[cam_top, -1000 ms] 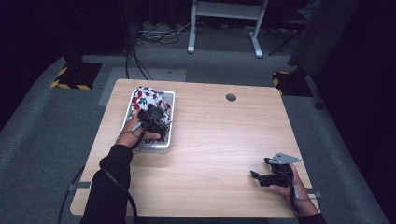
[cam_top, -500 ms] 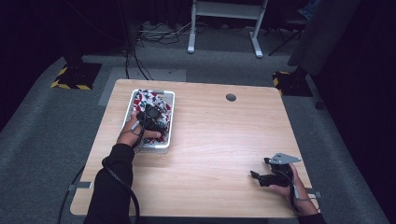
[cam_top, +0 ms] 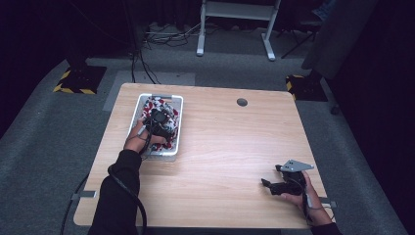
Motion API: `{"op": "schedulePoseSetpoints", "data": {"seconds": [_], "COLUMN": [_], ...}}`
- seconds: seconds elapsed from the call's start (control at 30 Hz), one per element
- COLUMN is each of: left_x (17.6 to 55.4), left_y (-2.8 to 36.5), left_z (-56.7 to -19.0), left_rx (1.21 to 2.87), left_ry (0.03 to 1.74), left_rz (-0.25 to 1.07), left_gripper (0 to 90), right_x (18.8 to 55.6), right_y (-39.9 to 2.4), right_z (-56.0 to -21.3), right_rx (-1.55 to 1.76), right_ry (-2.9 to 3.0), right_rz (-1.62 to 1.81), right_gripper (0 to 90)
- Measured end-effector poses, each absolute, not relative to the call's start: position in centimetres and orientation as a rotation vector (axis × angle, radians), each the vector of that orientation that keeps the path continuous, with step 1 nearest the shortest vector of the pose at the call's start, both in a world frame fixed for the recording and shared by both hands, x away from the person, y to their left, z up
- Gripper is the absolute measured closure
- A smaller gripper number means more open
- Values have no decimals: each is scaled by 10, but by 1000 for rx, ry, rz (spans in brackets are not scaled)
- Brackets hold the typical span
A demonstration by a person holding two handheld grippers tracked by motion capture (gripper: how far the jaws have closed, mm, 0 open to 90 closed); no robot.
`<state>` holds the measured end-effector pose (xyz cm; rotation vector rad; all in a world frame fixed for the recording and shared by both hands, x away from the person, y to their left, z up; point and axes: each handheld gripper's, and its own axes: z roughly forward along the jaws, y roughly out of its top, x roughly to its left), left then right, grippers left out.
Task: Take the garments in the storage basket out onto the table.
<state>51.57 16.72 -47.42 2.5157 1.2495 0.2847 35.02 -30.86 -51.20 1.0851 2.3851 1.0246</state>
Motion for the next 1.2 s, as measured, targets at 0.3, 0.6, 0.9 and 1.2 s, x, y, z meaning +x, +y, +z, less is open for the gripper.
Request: {"op": "schedulePoseSetpoints", "data": {"seconds": [0.3,0.6,0.9,1.2], "left_x": [516,511,508,498], "left_y": [164,159,159,170], "left_z": [-472,-471,-464,-440], "left_rx": [2545,2574,2567,2460], "left_ry": [1236,1193,1153,1131], "left_rz": [320,426,515,575], "left_gripper": [607,700,751,766], "right_x": [350,350,350,350], "right_y": [-309,-309,-309,-309], "right_z": [-512,-512,-512,-512], "right_rx": [1083,1082,1082,1082], "right_ry": [2387,2387,2387,2388], "right_rz": [1025,1025,1025,1027], "right_gripper": [145,145,145,146]}}
